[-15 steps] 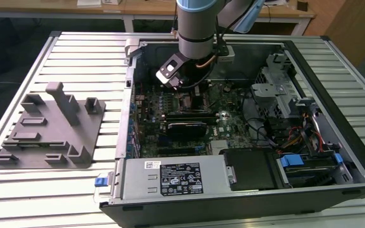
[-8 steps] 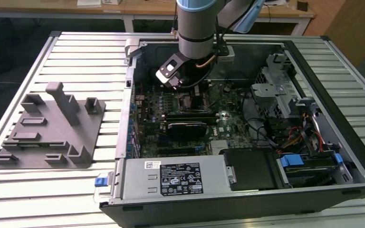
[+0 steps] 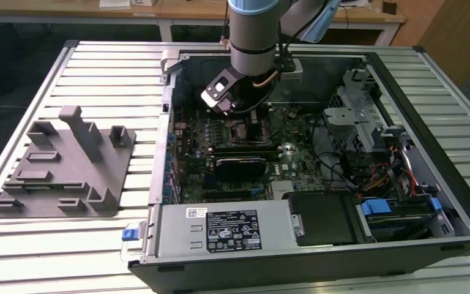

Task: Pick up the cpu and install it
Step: 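Place the cpu into insertion slot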

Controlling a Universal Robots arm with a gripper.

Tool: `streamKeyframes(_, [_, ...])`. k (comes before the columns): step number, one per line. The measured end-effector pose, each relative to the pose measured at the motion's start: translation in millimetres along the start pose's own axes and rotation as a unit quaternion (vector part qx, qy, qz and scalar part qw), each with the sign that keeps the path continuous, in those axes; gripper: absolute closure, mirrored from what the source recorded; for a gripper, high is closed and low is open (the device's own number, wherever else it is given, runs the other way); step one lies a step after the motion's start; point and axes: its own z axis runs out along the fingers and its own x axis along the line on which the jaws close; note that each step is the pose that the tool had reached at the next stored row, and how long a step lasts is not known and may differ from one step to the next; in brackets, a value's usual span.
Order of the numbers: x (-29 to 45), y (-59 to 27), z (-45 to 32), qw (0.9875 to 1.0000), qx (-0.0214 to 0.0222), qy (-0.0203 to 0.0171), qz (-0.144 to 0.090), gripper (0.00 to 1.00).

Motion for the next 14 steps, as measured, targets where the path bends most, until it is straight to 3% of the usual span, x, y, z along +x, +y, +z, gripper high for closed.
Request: streamKeyframes(14, [0.0,1.7,0.7,1.0000,0.0000,0.0006,0.003,0.47])
